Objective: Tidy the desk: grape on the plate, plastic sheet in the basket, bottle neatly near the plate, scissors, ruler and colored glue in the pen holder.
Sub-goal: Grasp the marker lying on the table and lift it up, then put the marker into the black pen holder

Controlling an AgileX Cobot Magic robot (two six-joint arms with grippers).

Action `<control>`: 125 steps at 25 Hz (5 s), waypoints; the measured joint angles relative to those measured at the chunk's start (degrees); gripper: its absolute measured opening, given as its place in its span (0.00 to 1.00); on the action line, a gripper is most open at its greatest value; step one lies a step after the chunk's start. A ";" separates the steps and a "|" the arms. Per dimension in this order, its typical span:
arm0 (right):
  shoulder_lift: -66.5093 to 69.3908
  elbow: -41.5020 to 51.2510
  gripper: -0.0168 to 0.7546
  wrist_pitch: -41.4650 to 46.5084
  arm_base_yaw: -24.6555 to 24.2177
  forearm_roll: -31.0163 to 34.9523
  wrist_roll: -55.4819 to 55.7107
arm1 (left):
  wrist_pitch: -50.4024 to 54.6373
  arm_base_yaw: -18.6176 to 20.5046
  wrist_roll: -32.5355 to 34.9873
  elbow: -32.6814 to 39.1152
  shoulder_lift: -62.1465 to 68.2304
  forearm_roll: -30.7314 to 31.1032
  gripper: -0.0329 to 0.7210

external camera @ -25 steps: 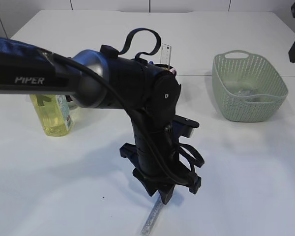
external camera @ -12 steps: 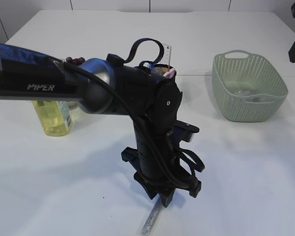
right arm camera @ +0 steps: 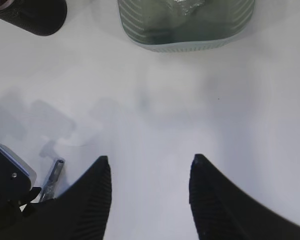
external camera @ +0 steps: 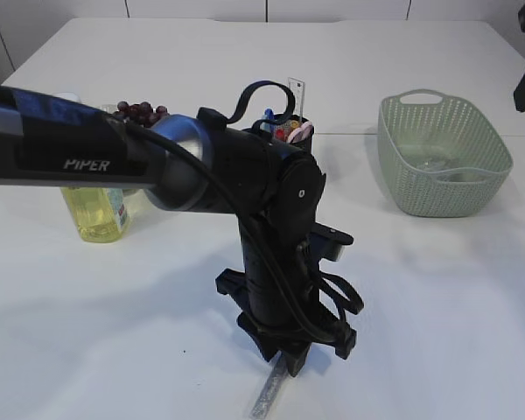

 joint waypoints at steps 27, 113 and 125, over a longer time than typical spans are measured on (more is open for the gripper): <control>0.00 0.00 0.55 0.00 0.00 0.00 0.00 | 0.00 0.00 0.00 0.00 0.34 -0.10 0.31; 0.00 0.00 0.55 0.00 0.00 0.00 -0.75 | -45.61 1.55 0.00 23.45 -17.86 8.75 0.13; 0.00 0.00 0.55 0.00 0.00 0.00 -1.32 | -56.52 4.80 0.00 22.06 -17.86 10.06 0.13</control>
